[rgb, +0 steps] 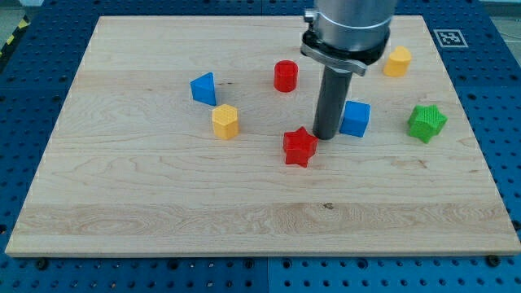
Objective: Move the red star into the yellow hexagon
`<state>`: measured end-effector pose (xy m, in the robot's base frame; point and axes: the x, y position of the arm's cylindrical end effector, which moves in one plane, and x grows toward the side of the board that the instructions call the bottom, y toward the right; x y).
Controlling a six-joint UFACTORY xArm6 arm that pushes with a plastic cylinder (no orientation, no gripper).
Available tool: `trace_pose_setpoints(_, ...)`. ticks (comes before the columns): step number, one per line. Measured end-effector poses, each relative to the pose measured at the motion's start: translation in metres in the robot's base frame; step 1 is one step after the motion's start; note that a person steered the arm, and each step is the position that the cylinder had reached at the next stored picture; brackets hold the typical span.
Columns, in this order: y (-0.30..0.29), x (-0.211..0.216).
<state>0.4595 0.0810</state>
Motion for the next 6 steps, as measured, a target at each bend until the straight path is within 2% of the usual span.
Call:
trace_pose_setpoints(2,0.03,0.058)
trace_pose_setpoints(3,0.005,0.051)
trace_pose_setpoints(4,-0.027,0.026)
trace_pose_setpoints(6,-0.015,0.021)
